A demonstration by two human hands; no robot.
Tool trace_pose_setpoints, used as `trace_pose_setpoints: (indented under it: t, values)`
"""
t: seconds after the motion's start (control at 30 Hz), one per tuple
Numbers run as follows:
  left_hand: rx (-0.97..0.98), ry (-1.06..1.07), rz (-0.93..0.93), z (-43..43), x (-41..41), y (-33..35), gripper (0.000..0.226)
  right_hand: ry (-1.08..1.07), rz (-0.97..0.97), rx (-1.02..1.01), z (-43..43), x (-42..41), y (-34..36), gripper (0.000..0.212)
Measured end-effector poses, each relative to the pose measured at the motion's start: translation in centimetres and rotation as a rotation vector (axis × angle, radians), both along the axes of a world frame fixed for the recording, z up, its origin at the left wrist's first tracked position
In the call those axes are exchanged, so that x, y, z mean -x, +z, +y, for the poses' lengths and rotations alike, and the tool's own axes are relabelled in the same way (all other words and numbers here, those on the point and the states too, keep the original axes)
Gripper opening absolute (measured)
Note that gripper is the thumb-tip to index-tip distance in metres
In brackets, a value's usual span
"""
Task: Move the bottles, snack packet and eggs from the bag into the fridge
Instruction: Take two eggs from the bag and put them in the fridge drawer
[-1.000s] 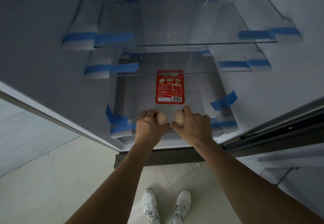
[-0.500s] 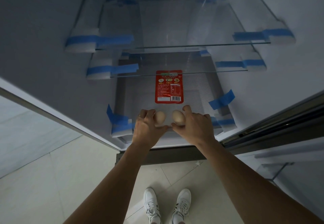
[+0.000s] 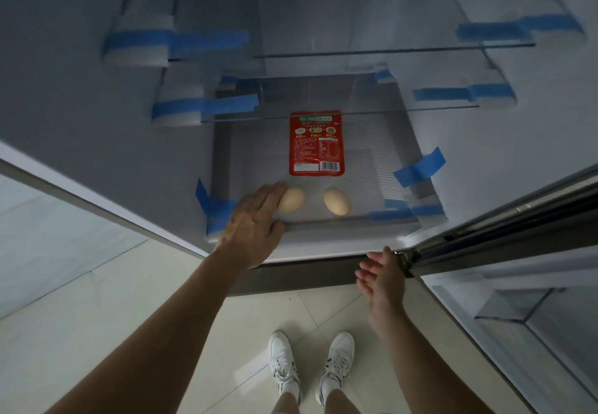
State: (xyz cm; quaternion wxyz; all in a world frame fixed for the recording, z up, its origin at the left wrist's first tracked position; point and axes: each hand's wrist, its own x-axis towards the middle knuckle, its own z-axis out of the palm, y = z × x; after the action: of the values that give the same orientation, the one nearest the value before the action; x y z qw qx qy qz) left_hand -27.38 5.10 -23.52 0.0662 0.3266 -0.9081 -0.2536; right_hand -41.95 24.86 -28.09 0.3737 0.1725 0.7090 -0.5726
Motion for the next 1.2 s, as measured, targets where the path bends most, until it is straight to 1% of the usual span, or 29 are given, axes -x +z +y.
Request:
trace_pose_setpoints:
  t: [0.03, 0.1, 0.2, 0.3, 0.53, 0.7, 0.83, 0.9, 0.97, 1.07, 1.2]
  values:
    - [0.017, -0.013, 0.015, -0.1, -0.1, -0.4, 0.064, -0.062, -0.150, 0.065, -0.7, -0.3, -0.6, 0.043]
    - [0.045, -0.036, 0.038, -0.3, -0.2, -1.1, 0.065, -0.158, -0.336, 0.178, -2.4, -0.8, -2.1, 0.056]
    - [0.078, -0.051, 0.051, -0.5, -0.4, -1.7, 0.065, -0.301, -0.488, 0.238, -4.9, -1.2, -3.5, 0.069]
    - [0.075, -0.044, 0.051, -0.6, -0.5, -2.0, 0.065, -0.387, -0.570, 0.277, -6.5, -1.4, -4.3, 0.074]
    - [0.040, -0.073, 0.049, -1.2, -0.7, -2.1, 0.071, -0.472, -0.577, 0.459, -8.3, -1.8, -5.5, 0.076]
    - [0.033, -0.093, 0.052, -1.4, -0.7, -2.3, 0.069, -0.473, -0.567, 0.510, -7.6, -2.5, -6.2, 0.078]
    - [0.021, -0.092, 0.054, -1.5, -0.8, -2.3, 0.074, -0.450, -0.542, 0.534, -5.5, -3.7, -6.5, 0.070]
    - [0.000, -0.084, 0.027, -1.5, -0.7, -2.1, 0.076, -0.444, -0.541, 0.548, -4.2, -4.3, -6.6, 0.068]
    - [-0.014, -0.080, 0.006, -1.4, -0.7, -1.9, 0.078, -0.440, -0.531, 0.540, -2.8, -5.1, -6.8, 0.069]
    - [-0.006, -0.071, 0.005, -1.3, -0.7, -1.9, 0.079, -0.481, -0.535, 0.469, -0.8, -6.2, -6.7, 0.069]
    - [0.004, -0.049, -0.033, -1.0, -0.7, -1.9, 0.076, -0.508, -0.562, 0.408, 2.5, -8.2, -6.8, 0.070]
